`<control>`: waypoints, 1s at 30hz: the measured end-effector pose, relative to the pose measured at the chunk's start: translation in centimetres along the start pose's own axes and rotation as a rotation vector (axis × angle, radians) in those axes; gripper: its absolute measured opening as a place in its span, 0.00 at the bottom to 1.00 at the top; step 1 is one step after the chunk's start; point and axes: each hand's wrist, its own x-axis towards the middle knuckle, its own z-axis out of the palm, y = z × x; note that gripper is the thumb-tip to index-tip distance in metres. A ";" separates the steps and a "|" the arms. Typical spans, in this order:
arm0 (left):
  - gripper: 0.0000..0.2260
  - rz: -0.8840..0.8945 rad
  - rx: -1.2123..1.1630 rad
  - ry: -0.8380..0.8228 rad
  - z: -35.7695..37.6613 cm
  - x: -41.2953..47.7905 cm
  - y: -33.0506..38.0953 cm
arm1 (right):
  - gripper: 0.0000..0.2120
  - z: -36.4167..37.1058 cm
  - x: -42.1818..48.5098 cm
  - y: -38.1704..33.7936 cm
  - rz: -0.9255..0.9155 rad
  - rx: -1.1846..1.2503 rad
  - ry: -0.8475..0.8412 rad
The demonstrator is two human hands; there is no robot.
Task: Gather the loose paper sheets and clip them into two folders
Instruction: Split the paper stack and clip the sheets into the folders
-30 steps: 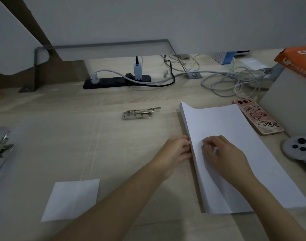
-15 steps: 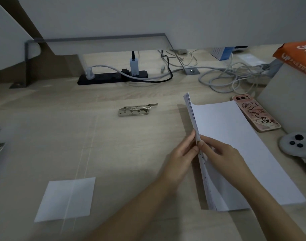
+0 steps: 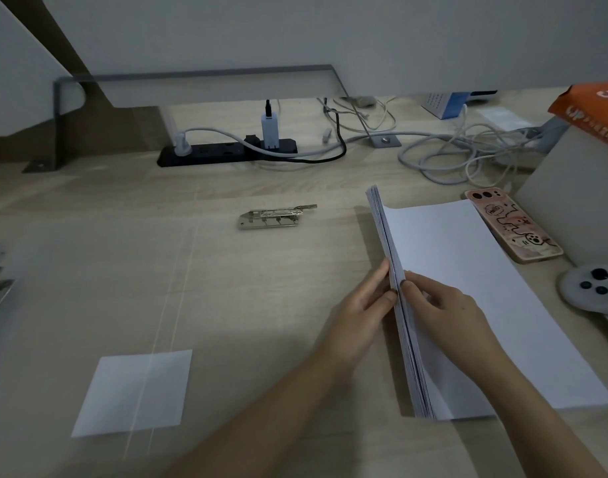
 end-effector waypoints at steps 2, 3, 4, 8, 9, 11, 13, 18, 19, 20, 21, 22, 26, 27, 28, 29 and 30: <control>0.22 -0.001 0.012 0.006 0.0 -0.1 -0.1 | 0.16 0.1 0.0 0.1 0.000 -0.025 0.001; 0.22 -0.005 0.026 0.017 -0.1 -0.1 -0.1 | 0.14 0.1 0.1 0.1 -0.002 -0.038 0.003; 0.22 -0.009 0.029 0.036 -0.1 -0.1 -0.1 | 0.12 0.1 0.1 0.1 -0.001 -0.053 0.007; 0.22 0.052 0.133 0.203 -0.4 -0.2 0.5 | 0.14 0.1 0.0 -0.1 -0.024 -0.126 0.040; 0.22 0.066 0.151 0.211 -0.3 -0.2 0.8 | 0.14 0.1 0.0 -0.1 -0.024 -0.134 0.048; 0.20 0.005 0.122 0.169 0.2 -0.3 1.5 | 0.14 0.1 0.0 -0.2 -0.029 -0.131 0.063; 0.16 -0.144 0.009 0.079 0.7 -0.1 2.0 | 0.12 0.1 -0.2 -0.5 -0.030 -0.113 0.053; 0.16 -0.337 0.087 0.029 0.7 1.0 1.6 | 0.18 0.3 -0.1 -1.0 -0.026 -0.126 0.054; 0.15 -0.351 0.096 0.028 0.7 1.2 1.5 | 0.18 0.4 0.0 -0.9 -0.019 -0.133 0.055; 0.14 -0.357 0.113 0.027 0.7 1.3 1.4 | 0.18 0.4 0.0 -0.9 -0.015 -0.139 0.058; 0.13 -0.355 0.146 0.024 0.9 1.4 1.5 | 0.18 0.5 0.0 -0.8 -0.014 -0.144 0.060; 0.13 -0.349 0.188 0.024 1.1 1.4 1.5 | 0.18 0.6 -0.1 -0.8 -0.017 -0.145 0.066; 0.13 -0.294 0.320 0.075 1.7 1.5 1.2 | 0.16 0.8 -0.6 -1.2 -0.043 -0.142 0.097; 0.10 -0.276 0.338 0.093 1.7 1.4 1.1 | 0.16 0.8 -0.7 -1.3 -0.045 -0.143 0.103; 0.09 -0.262 0.354 0.105 1.7 1.3 1.1 | 0.16 0.8 -0.8 -1.3 -0.046 -0.143 0.106; 0.09 -0.245 0.373 0.115 1.7 1.2 1.0 | 0.15 0.8 -0.8 -1.2 -0.047 -0.140 0.104; 0.08 -0.236 0.382 0.116 1.8 1.1 0.8 | 0.15 0.9 -0.8 -1.1 -0.046 -0.134 0.098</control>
